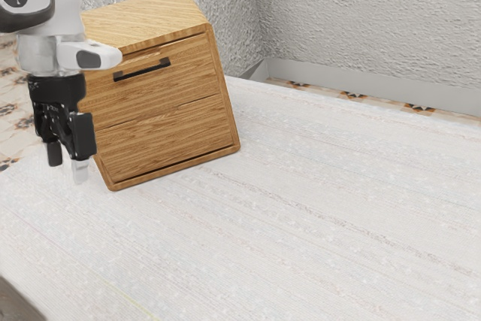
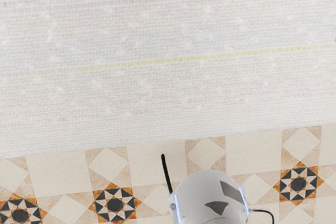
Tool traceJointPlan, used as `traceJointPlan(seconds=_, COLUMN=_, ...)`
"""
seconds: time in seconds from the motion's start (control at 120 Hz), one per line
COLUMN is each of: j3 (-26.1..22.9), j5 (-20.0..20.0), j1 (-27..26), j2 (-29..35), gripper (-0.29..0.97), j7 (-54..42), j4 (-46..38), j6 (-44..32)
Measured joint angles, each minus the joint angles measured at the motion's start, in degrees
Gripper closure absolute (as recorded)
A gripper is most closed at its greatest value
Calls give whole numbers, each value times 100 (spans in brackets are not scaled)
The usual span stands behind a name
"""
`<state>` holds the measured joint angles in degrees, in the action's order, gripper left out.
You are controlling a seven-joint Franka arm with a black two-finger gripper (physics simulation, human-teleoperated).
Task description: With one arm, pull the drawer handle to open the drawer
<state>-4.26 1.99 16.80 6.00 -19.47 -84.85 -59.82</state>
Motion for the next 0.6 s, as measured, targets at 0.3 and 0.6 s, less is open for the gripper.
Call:
traceJointPlan(seconds=0.3, j3=10, j5=188, j1=56, j2=-612, gripper=0, j7=-1690, j4=914, j6=-1555)
traceJointPlan(seconds=0.6, j3=-1080, j5=1063, j1=1063, j2=-1795, gripper=0, j7=-3426, j4=2194, j6=-2657)
